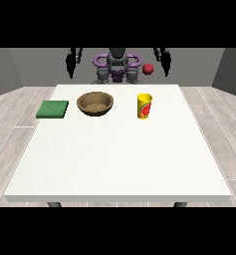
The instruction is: Pick the cup and pour the ball into the bowl, then pick the bowl and place it on the pad
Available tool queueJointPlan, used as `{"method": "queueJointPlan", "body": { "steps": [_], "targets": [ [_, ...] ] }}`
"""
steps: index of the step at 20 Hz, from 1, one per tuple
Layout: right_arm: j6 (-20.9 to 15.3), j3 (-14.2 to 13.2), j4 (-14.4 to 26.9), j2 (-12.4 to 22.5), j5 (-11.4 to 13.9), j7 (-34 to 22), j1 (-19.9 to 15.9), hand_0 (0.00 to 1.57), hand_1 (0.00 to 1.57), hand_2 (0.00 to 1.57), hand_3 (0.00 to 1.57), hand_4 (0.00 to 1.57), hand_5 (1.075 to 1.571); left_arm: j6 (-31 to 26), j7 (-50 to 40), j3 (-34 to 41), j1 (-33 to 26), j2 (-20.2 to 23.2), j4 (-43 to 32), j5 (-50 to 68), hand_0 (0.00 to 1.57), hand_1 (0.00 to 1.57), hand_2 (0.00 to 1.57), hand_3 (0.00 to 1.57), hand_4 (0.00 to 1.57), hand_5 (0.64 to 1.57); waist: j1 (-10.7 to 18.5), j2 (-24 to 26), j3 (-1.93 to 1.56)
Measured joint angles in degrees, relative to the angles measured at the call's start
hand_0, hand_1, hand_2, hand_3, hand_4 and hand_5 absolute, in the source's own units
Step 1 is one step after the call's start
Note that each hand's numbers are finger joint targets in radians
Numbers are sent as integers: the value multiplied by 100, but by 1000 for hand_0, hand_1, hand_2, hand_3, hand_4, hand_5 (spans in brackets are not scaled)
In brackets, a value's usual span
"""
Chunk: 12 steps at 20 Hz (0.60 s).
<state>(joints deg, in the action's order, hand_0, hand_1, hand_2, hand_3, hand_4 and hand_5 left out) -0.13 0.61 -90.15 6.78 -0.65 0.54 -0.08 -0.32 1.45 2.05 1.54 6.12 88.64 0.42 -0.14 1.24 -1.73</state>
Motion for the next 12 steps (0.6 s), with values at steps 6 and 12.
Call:
{"method": "queueJointPlan", "body": {
  "steps": [6,12],
  "targets": [
    [34,-57,-387,194,-28,-376,-61,0,0,0,305,1058,1571,-56,-363,39,98,205,396,27,0,0,0,0,0,1535,-41,1045,104],
    [-626,731,-1052,-439,-204,-1457,-609,0,0,0,0,724,1570,-9,-1415,80,497,-270,957,966,0,0,0,0,0,1550,128,2321,174]
  ]
}}
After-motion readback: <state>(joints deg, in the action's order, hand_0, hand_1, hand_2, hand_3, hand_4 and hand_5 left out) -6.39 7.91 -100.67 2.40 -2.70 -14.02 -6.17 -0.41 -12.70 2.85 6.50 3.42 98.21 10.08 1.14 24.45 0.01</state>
